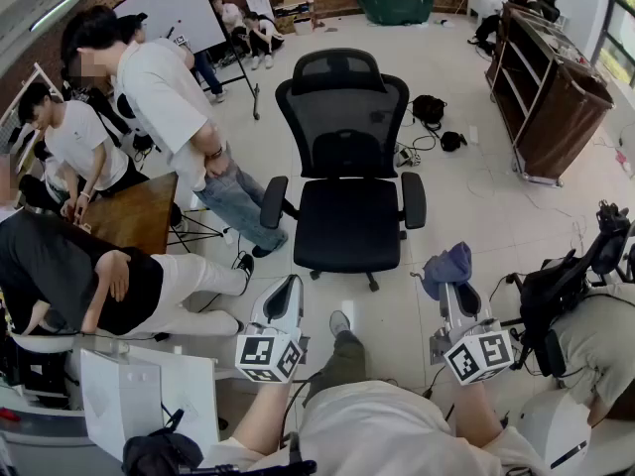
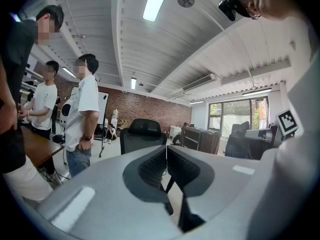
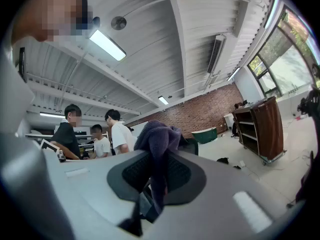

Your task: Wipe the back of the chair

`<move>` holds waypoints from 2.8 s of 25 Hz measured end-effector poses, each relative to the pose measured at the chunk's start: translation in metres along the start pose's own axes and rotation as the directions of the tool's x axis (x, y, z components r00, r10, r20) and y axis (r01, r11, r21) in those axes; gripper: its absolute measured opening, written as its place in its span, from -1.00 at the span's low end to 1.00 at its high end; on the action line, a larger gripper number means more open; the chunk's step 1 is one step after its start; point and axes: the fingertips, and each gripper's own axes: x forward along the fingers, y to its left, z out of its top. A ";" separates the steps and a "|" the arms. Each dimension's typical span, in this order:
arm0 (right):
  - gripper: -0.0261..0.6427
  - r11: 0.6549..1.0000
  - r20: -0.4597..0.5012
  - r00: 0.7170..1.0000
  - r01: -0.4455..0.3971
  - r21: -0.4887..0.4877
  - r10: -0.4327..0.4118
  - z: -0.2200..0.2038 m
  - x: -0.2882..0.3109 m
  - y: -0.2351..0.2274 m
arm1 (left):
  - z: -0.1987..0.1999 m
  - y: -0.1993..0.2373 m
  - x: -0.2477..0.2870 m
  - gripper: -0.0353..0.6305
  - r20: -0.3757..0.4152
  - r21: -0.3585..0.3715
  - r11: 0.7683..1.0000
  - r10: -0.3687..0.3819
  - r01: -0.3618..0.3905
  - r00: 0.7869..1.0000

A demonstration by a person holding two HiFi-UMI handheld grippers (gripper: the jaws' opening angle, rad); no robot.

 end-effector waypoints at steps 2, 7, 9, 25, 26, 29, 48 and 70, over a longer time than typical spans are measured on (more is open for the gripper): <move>-0.78 1.000 -0.006 1.000 0.003 0.017 -0.003 -0.008 0.026 0.009 | 0.006 0.029 0.014 -0.70 -0.005 -0.010 1.000 -0.009 0.009 1.000; -0.78 1.000 -0.019 1.000 -0.006 -0.007 0.006 -0.008 0.102 0.029 | 0.044 0.090 0.053 -0.70 0.047 0.017 1.000 -0.026 0.025 0.999; -0.78 1.000 -0.010 1.000 0.004 -0.019 -0.004 -0.009 0.136 0.033 | 0.049 0.116 0.071 -0.71 0.050 0.028 0.999 -0.025 0.024 0.998; -0.79 0.999 -0.058 0.998 0.040 0.029 -0.039 -0.061 0.305 0.001 | 0.041 0.212 0.182 -0.73 0.007 0.028 1.000 -0.007 0.007 1.000; -0.78 0.999 -0.054 0.998 0.029 0.022 -0.028 -0.067 0.322 -0.006 | 0.041 0.209 0.181 -0.73 0.015 0.031 0.999 -0.007 0.007 1.000; -0.78 0.999 -0.049 0.999 -0.018 -0.028 0.017 -0.095 0.413 -0.023 | 0.041 0.203 0.184 -0.73 0.021 0.039 0.999 -0.002 0.001 1.000; -0.79 0.989 -0.356 0.932 0.011 -0.149 -0.064 -0.263 0.712 -0.071 | 0.007 0.202 0.163 -0.73 -0.055 0.010 0.997 0.075 -0.075 0.996; -0.79 0.978 -0.268 0.956 0.070 -0.197 -0.123 -0.238 0.609 -0.101 | -0.007 0.179 0.195 -0.73 -0.062 -0.030 0.991 -0.129 0.127 0.990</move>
